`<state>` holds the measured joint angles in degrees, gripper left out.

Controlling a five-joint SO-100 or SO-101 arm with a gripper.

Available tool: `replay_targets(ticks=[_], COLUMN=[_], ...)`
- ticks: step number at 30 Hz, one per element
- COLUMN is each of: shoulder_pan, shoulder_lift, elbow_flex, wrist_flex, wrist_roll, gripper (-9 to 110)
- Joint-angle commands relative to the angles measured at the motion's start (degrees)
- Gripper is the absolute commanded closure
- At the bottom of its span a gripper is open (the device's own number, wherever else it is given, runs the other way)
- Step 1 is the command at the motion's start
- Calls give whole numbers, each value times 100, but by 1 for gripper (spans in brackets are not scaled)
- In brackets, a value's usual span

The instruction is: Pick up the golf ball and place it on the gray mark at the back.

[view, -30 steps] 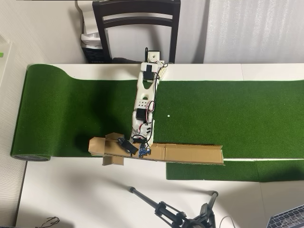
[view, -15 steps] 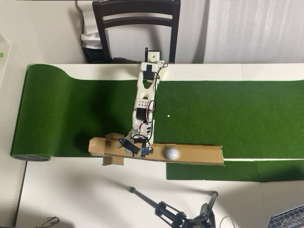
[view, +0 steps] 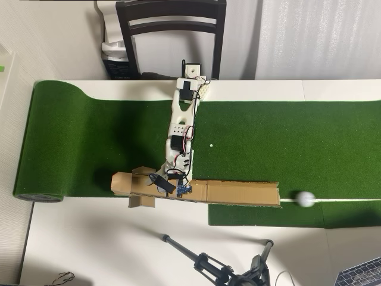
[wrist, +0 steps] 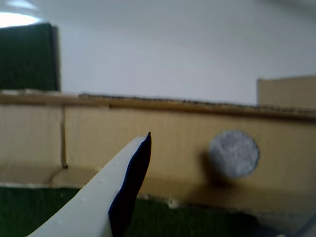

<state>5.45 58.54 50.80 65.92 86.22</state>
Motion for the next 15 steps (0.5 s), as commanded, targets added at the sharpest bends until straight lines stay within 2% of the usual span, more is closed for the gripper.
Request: replay_targets(ticks=[1, 15], shoulder_pan=[-18, -281], shoulder_lift=[1134, 3226], elbow_flex=[-958, -1397], wrist_flex=[659, 2347], wrist_roll=[-35, -18], gripper=[34, 34])
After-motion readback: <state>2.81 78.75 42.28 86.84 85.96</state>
